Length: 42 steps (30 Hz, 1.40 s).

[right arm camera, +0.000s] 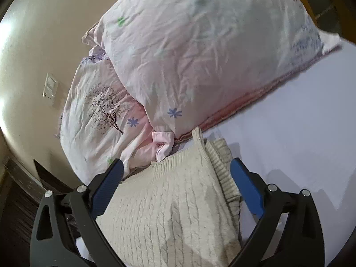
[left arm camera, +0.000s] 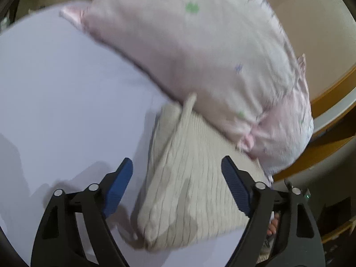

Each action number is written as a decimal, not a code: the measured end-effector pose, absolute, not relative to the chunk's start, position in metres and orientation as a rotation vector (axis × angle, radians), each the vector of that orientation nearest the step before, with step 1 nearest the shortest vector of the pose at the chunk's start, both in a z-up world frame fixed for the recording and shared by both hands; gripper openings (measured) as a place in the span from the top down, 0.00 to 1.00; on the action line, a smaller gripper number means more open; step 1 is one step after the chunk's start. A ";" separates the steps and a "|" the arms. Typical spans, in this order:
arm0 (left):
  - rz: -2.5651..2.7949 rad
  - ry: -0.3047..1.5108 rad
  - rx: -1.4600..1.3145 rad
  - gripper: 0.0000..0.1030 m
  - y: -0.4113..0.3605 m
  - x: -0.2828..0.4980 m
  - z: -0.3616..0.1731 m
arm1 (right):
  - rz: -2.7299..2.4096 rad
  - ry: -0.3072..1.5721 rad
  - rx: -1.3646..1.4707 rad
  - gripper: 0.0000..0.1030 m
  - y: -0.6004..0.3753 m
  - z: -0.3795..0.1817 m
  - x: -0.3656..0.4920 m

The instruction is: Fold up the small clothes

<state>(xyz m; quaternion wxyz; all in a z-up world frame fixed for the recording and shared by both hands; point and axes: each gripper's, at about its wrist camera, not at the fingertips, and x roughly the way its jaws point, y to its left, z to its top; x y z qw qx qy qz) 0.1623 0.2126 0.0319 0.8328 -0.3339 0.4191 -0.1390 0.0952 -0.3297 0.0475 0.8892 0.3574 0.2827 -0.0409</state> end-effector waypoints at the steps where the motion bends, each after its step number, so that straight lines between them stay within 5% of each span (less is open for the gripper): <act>1: -0.307 0.909 -0.717 0.24 0.207 0.162 0.025 | -0.072 0.584 0.771 0.06 -0.333 0.043 0.095; 6: -0.276 0.897 -0.717 0.32 0.183 0.156 0.006 | -0.027 0.575 0.816 0.06 -0.339 0.037 0.088; 7: -0.268 0.893 -0.718 0.40 0.179 0.156 0.005 | -0.013 0.571 0.824 0.06 -0.341 0.037 0.085; 8: -0.281 0.914 -0.755 0.72 0.174 0.159 0.000 | -0.003 0.570 0.835 0.06 -0.342 0.037 0.084; 9: -0.303 0.936 -0.796 0.83 0.170 0.163 -0.003 | 0.007 0.568 0.845 0.06 -0.343 0.037 0.082; 14: -0.483 0.846 -0.841 0.84 0.126 0.170 0.043 | 0.038 0.527 0.913 0.06 -0.355 0.044 0.074; 18: -0.775 0.799 -0.841 0.84 0.025 0.197 0.088 | 0.019 0.459 0.926 0.06 -0.368 0.053 0.060; 24: -1.107 1.060 -0.991 0.80 -0.116 0.247 0.048 | -0.044 0.478 0.935 0.06 -0.391 0.051 0.050; 27: -1.064 0.992 -0.895 0.79 -0.101 0.243 0.057 | -0.037 0.526 0.938 0.05 -0.402 0.048 0.048; 28: -1.025 0.955 -0.841 0.71 -0.087 0.239 0.063 | -0.027 0.546 0.960 0.02 -0.407 0.046 0.049; 29: -0.978 0.930 -0.798 0.51 -0.074 0.236 0.068 | -0.012 0.565 0.984 0.02 -0.409 0.043 0.051; 31: -0.777 0.881 -0.669 0.34 -0.042 0.231 0.076 | 0.033 0.640 1.035 0.02 -0.409 0.035 0.059; 39: -0.609 1.042 -0.480 0.33 -0.031 0.226 0.024 | -0.030 0.897 0.897 0.02 -0.378 0.023 0.094; 42: -0.573 1.045 -0.422 0.24 -0.041 0.218 0.011 | -0.071 0.894 0.895 0.02 -0.379 0.024 0.095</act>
